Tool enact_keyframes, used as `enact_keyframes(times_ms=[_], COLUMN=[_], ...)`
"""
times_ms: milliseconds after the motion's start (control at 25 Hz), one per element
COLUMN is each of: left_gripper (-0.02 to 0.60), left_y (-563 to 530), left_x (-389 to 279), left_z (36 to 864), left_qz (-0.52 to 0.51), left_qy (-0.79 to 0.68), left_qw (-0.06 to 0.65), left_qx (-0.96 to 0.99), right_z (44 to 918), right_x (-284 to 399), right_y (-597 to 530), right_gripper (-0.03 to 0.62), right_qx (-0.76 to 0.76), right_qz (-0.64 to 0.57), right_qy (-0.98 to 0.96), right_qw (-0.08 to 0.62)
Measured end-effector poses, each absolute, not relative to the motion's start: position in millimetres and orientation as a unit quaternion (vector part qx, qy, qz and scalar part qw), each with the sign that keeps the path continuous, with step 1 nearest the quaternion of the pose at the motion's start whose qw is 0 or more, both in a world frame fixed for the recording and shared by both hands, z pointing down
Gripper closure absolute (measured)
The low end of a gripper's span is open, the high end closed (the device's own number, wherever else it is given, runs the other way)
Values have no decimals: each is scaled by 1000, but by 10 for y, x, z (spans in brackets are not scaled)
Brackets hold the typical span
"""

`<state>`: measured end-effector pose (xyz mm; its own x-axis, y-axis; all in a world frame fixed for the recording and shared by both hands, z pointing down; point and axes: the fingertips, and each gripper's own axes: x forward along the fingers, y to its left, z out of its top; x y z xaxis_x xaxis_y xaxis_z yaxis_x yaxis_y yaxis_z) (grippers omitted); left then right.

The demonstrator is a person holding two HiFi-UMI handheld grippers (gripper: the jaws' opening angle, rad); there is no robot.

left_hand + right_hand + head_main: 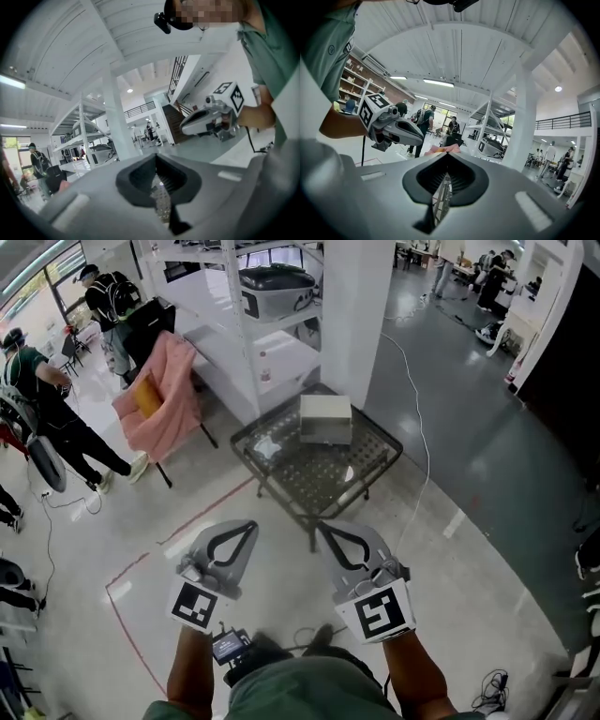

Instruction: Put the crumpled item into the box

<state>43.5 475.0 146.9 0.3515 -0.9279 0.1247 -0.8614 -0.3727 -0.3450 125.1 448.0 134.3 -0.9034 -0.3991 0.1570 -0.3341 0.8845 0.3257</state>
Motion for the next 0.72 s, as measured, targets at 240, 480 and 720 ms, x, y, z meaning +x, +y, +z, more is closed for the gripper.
enact_keyframes(times_ms=[240,480,720], left_gripper=[578,578,578], left_y=[4562,4154,3673], left_x=[442,272,-80], left_z=[1481,1635,1664], left_qz=[-157,-155,-142], left_qy=[555,538,506], left_qw=[104,97,100], left_qx=[-810,-823,-845], right_z=[1348,1510,1563], right_x=[1307,1124,705], right_y=[4236,3909,3580], right_gripper=[591,591,591], right_qx=[189,200,221], right_qz=[-139,-131,-126], right_qy=[-966,-963,-957], right_qw=[107,123,138])
